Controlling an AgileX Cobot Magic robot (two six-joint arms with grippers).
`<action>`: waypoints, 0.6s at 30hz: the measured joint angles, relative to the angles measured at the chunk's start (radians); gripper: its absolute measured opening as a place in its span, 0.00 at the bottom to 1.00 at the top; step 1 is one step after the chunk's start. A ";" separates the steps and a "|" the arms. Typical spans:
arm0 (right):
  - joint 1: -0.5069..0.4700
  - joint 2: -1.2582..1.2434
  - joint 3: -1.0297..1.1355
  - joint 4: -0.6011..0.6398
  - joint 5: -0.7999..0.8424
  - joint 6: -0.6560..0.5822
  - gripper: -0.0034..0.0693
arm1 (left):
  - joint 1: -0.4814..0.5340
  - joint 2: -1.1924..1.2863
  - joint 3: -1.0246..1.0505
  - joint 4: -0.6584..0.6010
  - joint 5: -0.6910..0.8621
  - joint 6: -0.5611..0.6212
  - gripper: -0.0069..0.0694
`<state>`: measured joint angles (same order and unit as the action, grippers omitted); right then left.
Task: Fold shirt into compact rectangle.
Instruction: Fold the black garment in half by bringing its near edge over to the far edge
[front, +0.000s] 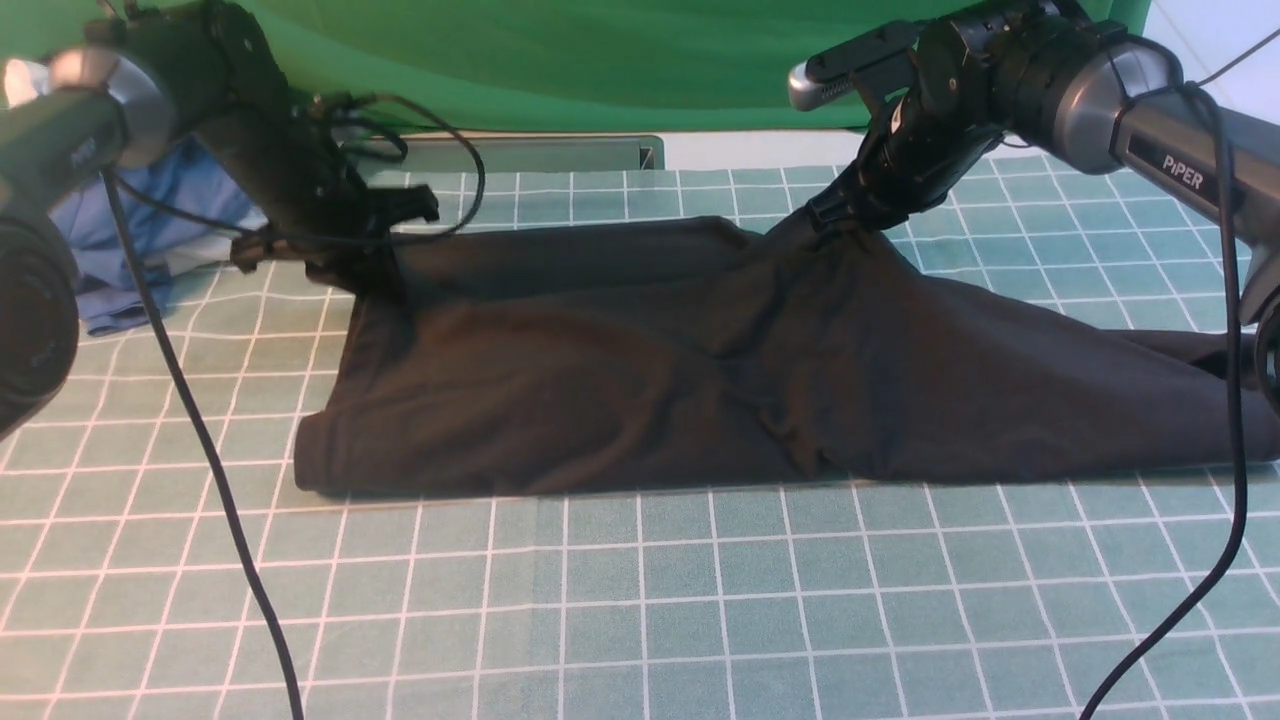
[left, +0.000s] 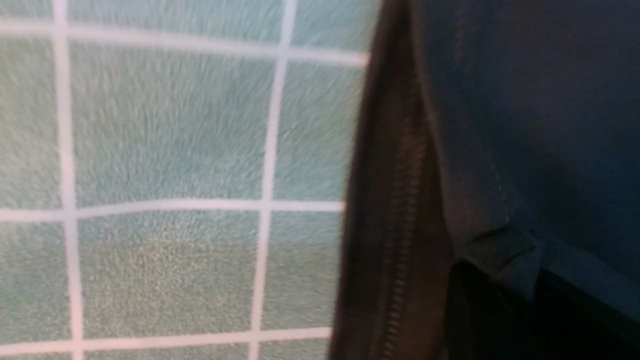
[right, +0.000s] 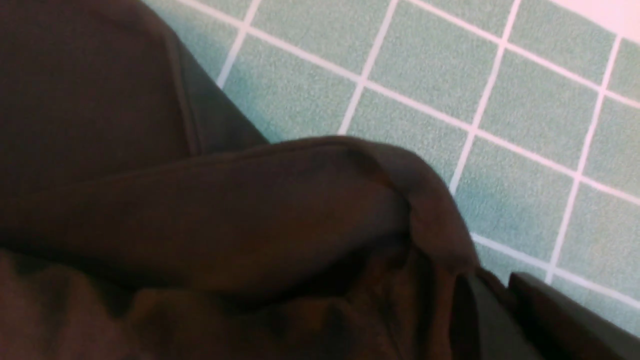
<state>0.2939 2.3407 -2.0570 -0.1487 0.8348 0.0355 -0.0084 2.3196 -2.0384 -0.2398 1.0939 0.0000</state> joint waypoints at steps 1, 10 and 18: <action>0.000 0.000 0.000 0.000 0.002 0.000 0.17 | 0.000 -0.004 -0.028 0.000 0.018 0.000 0.13; 0.000 0.000 -0.001 0.028 0.011 -0.036 0.09 | 0.022 -0.013 -0.097 -0.010 0.075 -0.029 0.13; 0.000 0.000 -0.033 0.050 -0.017 -0.036 0.09 | 0.030 -0.013 -0.098 -0.013 -0.022 -0.034 0.13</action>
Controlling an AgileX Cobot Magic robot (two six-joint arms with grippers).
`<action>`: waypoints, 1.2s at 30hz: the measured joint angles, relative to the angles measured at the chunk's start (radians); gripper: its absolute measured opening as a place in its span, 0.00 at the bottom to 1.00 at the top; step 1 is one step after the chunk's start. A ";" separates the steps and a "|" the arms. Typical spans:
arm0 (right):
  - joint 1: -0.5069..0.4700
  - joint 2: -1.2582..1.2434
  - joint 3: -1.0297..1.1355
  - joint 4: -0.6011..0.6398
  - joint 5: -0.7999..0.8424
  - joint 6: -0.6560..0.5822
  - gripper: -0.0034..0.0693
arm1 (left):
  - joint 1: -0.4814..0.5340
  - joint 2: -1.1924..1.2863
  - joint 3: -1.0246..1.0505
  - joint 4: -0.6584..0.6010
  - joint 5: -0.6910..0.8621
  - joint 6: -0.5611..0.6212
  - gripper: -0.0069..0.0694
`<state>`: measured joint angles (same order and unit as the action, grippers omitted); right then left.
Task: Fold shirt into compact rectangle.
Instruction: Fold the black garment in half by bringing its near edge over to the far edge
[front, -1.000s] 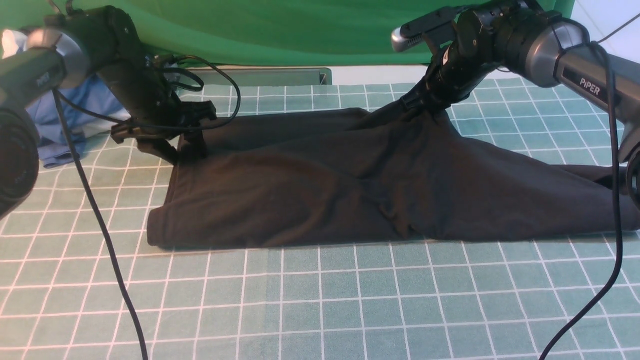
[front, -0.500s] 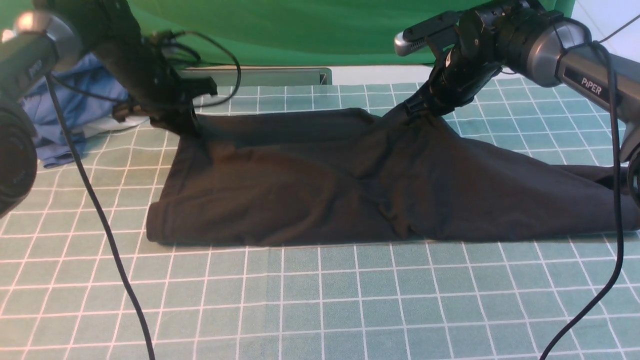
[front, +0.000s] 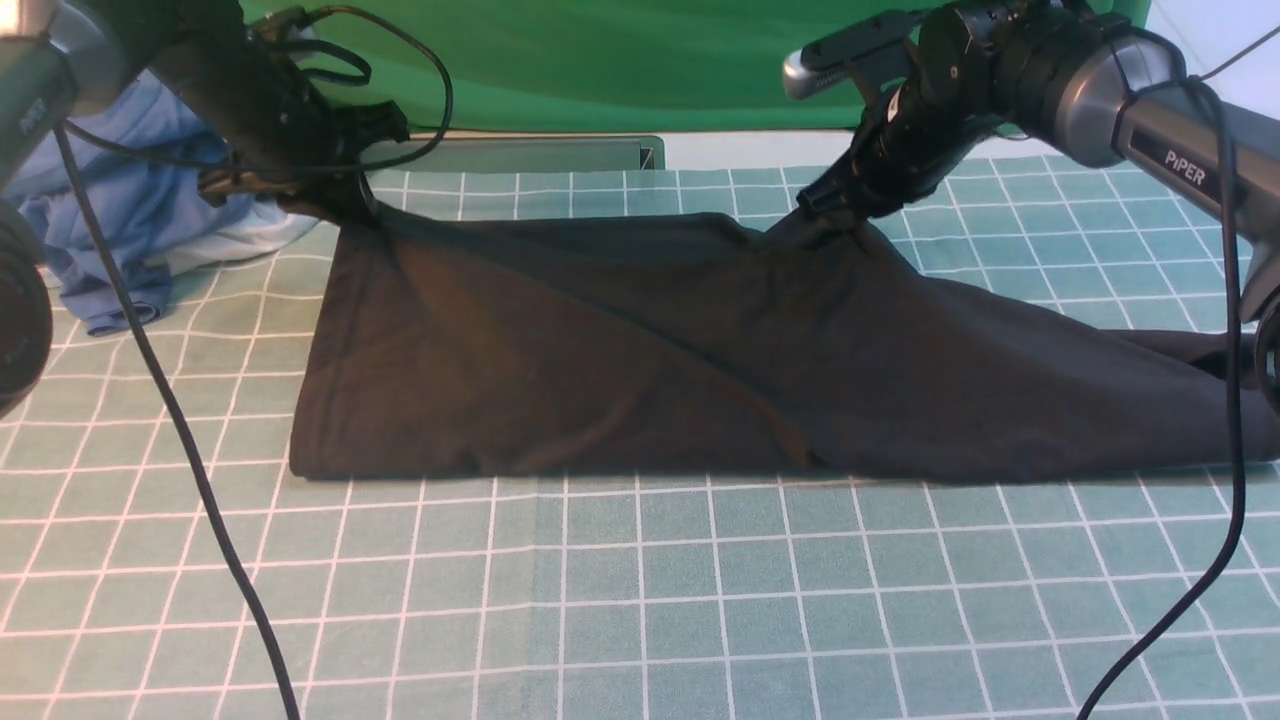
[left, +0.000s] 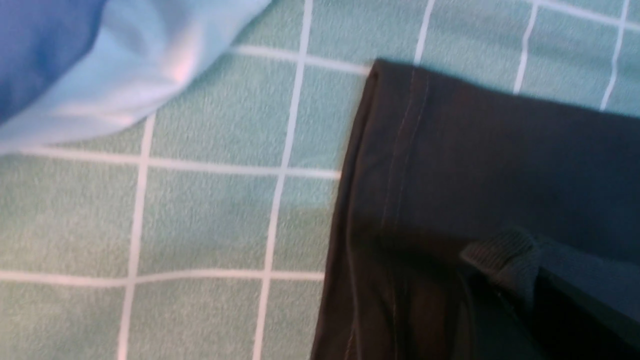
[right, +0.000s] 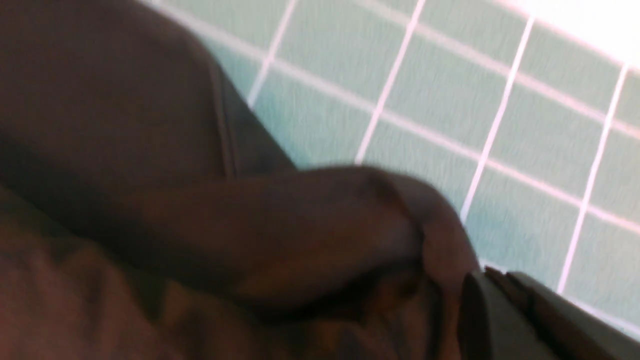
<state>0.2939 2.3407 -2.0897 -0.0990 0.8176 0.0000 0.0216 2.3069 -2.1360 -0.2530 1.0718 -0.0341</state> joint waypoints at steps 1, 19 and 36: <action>0.000 0.000 -0.005 0.003 -0.002 0.000 0.09 | 0.000 0.000 0.000 -0.003 -0.006 -0.008 0.13; -0.048 0.022 -0.027 0.152 0.087 0.015 0.49 | 0.000 0.000 0.000 0.018 -0.008 -0.013 0.13; -0.052 0.096 -0.029 0.189 -0.028 0.000 0.11 | 0.000 0.000 0.000 0.039 -0.004 -0.033 0.13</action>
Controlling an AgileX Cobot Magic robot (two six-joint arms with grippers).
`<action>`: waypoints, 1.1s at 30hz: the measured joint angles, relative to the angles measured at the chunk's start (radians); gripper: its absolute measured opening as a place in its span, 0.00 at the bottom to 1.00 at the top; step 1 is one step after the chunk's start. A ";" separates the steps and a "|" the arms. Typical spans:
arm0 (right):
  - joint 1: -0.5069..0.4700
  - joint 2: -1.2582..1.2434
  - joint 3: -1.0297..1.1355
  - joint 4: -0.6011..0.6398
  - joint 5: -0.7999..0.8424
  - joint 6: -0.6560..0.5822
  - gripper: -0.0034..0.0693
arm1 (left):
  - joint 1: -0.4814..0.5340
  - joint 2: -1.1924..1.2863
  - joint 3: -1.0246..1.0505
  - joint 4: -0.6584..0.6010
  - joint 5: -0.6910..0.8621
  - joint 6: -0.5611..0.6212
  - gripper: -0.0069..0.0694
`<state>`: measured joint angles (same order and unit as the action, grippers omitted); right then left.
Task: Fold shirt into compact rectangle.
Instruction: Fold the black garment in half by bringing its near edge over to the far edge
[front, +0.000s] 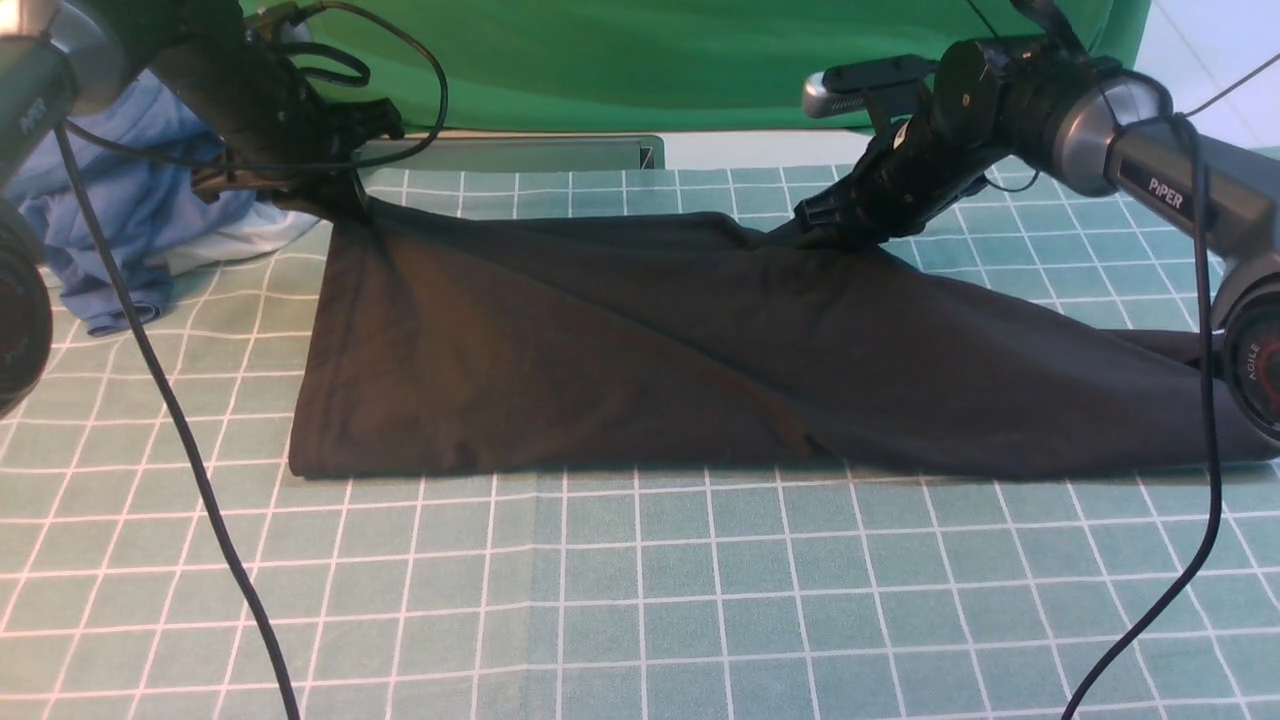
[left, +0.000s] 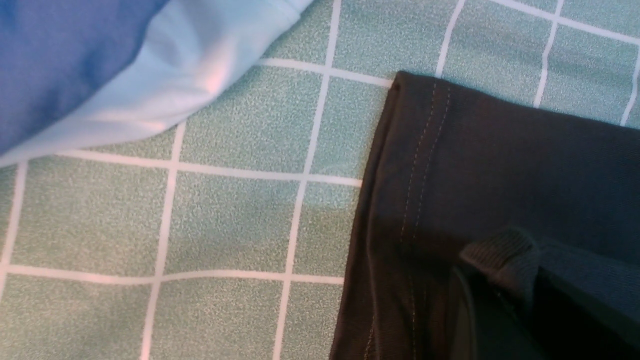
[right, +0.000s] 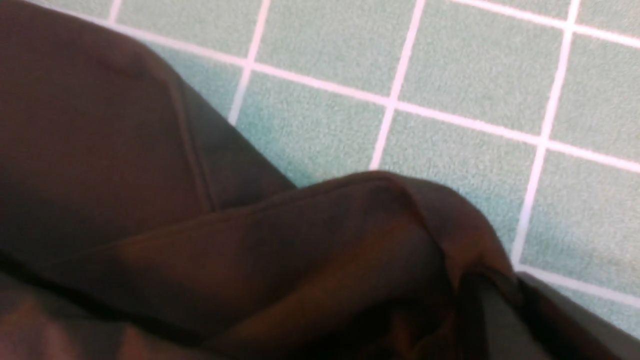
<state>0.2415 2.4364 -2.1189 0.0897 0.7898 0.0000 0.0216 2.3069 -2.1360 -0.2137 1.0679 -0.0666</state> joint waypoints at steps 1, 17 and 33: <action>0.000 -0.001 -0.007 0.001 0.007 0.000 0.11 | 0.000 0.000 -0.001 0.000 0.000 -0.002 0.13; 0.000 0.014 -0.133 0.009 -0.076 0.058 0.11 | 0.040 0.051 -0.036 -0.025 -0.169 -0.060 0.13; -0.050 -0.055 -0.145 0.003 0.099 0.044 0.72 | 0.042 0.051 -0.207 -0.030 0.034 -0.095 0.64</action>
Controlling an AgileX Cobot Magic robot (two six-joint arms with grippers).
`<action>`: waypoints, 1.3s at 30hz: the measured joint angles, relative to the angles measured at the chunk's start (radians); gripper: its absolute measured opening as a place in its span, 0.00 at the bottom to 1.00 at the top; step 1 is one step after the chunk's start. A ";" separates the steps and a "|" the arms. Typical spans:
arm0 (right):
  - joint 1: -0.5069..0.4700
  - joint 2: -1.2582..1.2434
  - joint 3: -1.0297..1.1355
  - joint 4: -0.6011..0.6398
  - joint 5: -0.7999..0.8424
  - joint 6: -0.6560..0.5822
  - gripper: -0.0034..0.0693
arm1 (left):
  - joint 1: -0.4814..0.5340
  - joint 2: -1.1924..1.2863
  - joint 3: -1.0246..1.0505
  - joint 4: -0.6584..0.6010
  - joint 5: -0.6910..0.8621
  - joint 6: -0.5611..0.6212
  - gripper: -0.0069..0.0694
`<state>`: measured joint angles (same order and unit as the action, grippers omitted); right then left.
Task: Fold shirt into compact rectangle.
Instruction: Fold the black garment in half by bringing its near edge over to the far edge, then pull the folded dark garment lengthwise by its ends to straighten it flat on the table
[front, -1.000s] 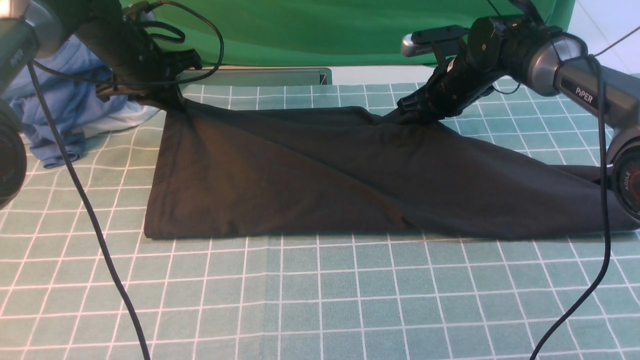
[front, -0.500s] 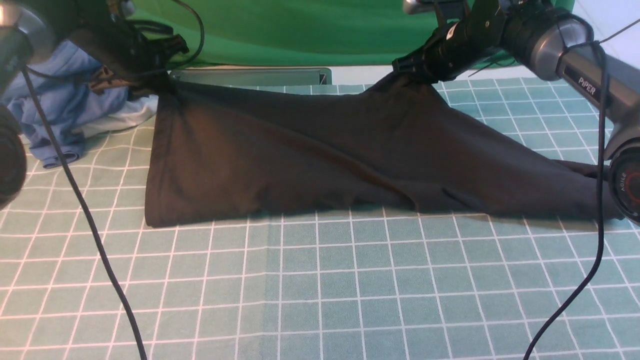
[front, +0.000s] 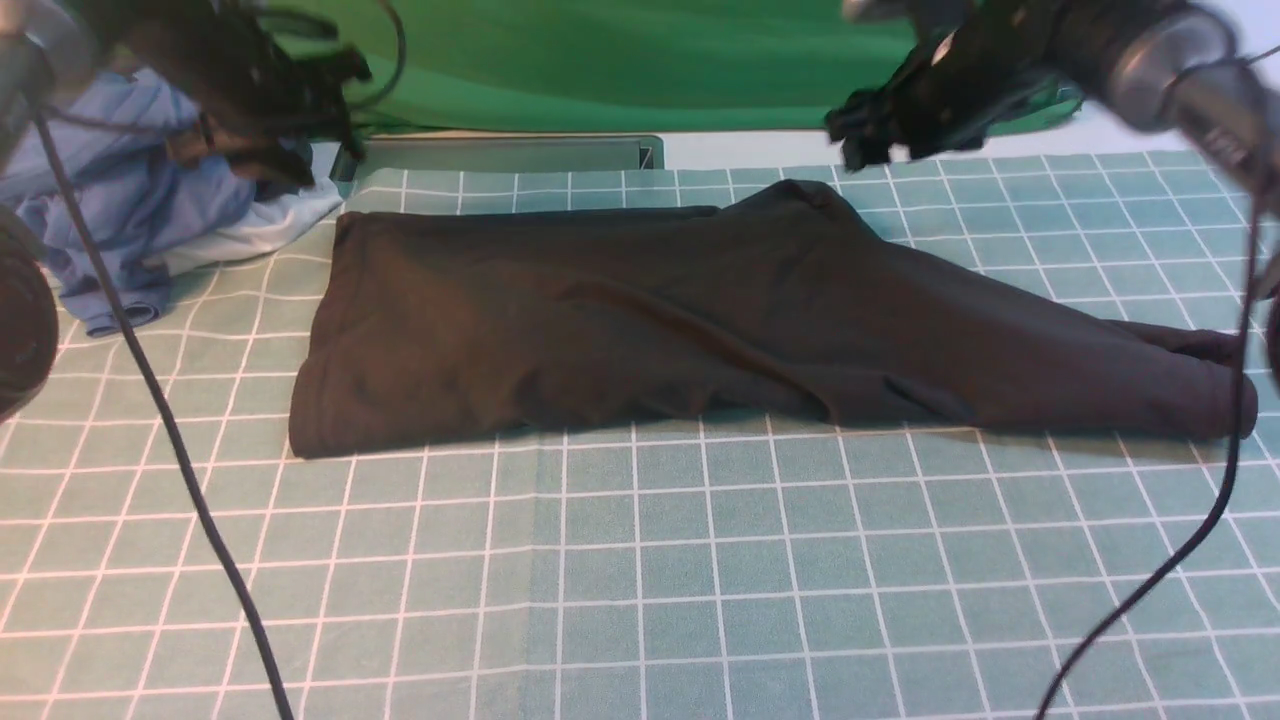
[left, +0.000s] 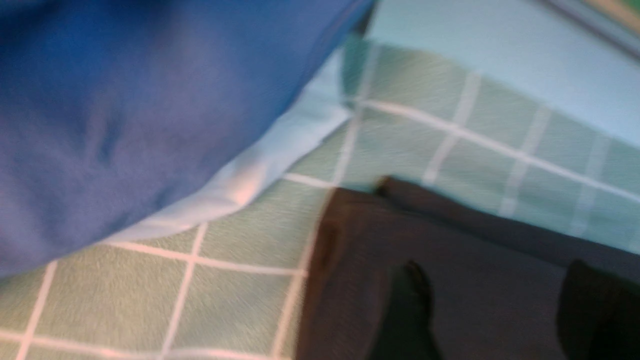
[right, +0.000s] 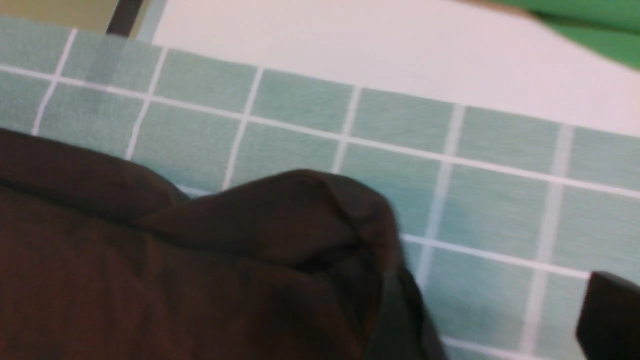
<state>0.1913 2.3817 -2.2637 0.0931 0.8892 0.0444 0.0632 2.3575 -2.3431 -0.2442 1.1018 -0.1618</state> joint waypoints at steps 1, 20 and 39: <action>-0.011 -0.037 -0.021 -0.001 0.078 0.000 0.69 | -0.001 -0.016 -0.047 0.000 0.066 -0.002 0.72; -0.072 -0.538 0.400 0.003 0.327 -0.044 0.09 | -0.069 -0.432 0.722 -0.160 0.112 0.038 0.11; -0.375 -0.538 0.878 -0.015 0.225 -0.143 0.58 | -0.085 -0.580 0.969 -0.134 0.000 0.055 0.11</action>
<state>-0.1840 1.8433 -1.3856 0.0786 1.1142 -0.0982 -0.0216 1.7777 -1.3740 -0.3781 1.1017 -0.1064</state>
